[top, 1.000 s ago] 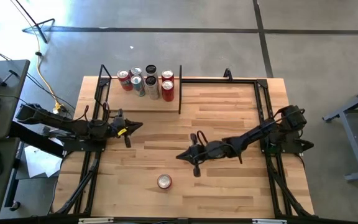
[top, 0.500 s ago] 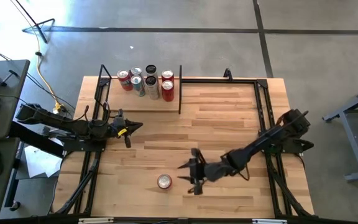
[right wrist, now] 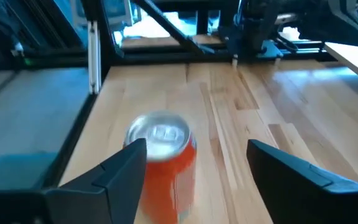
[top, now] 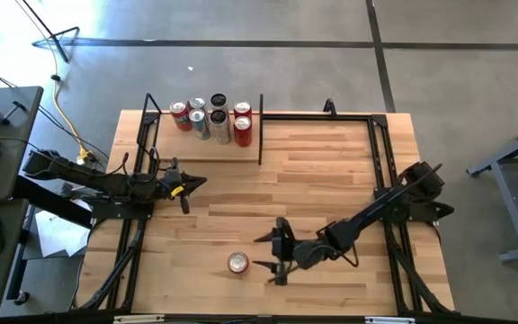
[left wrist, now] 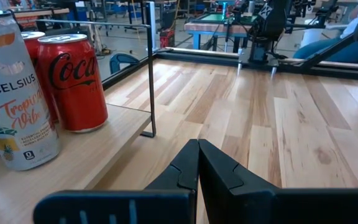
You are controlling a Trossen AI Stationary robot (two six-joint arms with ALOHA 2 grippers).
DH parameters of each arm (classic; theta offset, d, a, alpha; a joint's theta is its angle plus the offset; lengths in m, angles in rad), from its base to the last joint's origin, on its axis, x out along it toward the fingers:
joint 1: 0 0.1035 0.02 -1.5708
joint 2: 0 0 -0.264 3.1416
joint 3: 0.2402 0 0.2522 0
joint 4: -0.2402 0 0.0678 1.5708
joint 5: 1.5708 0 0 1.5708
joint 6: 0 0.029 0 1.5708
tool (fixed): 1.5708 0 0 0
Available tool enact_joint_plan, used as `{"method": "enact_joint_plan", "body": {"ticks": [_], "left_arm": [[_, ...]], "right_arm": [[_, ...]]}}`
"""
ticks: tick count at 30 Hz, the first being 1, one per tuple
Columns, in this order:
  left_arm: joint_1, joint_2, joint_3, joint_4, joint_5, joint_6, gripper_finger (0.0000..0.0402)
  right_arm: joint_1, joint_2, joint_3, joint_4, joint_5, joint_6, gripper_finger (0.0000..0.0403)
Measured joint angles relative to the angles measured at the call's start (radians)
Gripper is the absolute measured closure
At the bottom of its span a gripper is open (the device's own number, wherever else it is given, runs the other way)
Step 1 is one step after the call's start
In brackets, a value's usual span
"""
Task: Place canned beverage on shelf
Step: Put the red soda can aligned with the other red soda can on the shelf
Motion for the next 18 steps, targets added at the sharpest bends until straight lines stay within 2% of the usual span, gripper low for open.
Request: {"method": "enact_joint_plan", "body": {"ticks": [6,10,14,16,18], "left_arm": [[0.000,0.000,0.000,-0.003,0.000,0.000,0.0402],[0.000,0.000,0.000,-0.005,0.000,0.000,0.0402],[0.000,0.000,0.000,-0.008,0.000,0.000,0.0402],[0.000,0.000,0.000,-0.007,0.000,0.000,0.0402],[0.000,0.000,0.000,-0.008,0.000,0.000,0.0402]], "right_arm": [[-0.023,0.042,0.000,0.074,-0.043,0.015,0.0125],[-0.014,0.096,0.011,0.188,-0.069,0.021,0.0121],[-0.001,0.155,0.074,0.142,-0.066,-0.001,0.0120],[0.004,0.171,0.117,0.095,-0.038,-0.011,0.0120],[0.004,0.187,0.162,0.028,0.054,-0.027,0.0120]]}}
